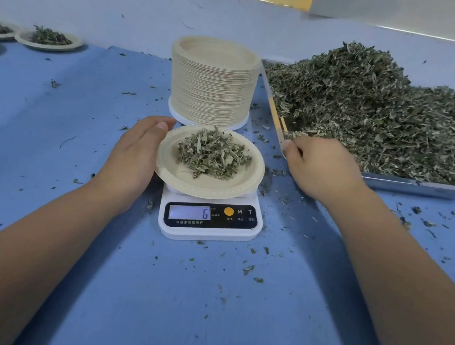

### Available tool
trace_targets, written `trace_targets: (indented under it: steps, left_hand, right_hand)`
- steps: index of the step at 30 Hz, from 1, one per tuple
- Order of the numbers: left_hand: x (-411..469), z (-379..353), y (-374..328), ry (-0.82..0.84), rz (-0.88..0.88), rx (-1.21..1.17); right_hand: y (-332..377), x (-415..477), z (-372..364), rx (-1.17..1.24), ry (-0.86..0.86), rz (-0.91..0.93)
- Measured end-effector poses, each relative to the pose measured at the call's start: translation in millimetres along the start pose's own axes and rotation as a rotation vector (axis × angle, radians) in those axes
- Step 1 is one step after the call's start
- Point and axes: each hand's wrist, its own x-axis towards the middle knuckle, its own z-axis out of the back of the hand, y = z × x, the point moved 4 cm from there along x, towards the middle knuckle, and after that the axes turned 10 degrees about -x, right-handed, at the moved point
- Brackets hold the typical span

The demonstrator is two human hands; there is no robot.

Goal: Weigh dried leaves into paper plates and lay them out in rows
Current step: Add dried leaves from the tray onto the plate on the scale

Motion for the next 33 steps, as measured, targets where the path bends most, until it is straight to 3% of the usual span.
trace_targets:
  steps: [9, 14, 17, 24, 33]
  left_hand:
    - [2, 1, 2, -0.008, -0.005, 0.016]
    - [3, 2, 4, -0.021, 0.01, -0.017]
    - [5, 3, 6, -0.032, 0.015, -0.019]
    - [5, 3, 6, -0.029, 0.04, -0.084]
    - [2, 2, 4, -0.016, 0.027, -0.064]
  right_hand:
    - [-7, 7, -4, 0.264, -0.056, 0.011]
    - [-14, 10, 0, 0.36, -0.248, -0.083]
    - [-14, 16, 0, 0.351, -0.302, -0.098]
    - [-21, 46, 7, 0.203, -0.248, -0.09]
    - [-6, 56, 25, 0.286, -0.32, -0.051]
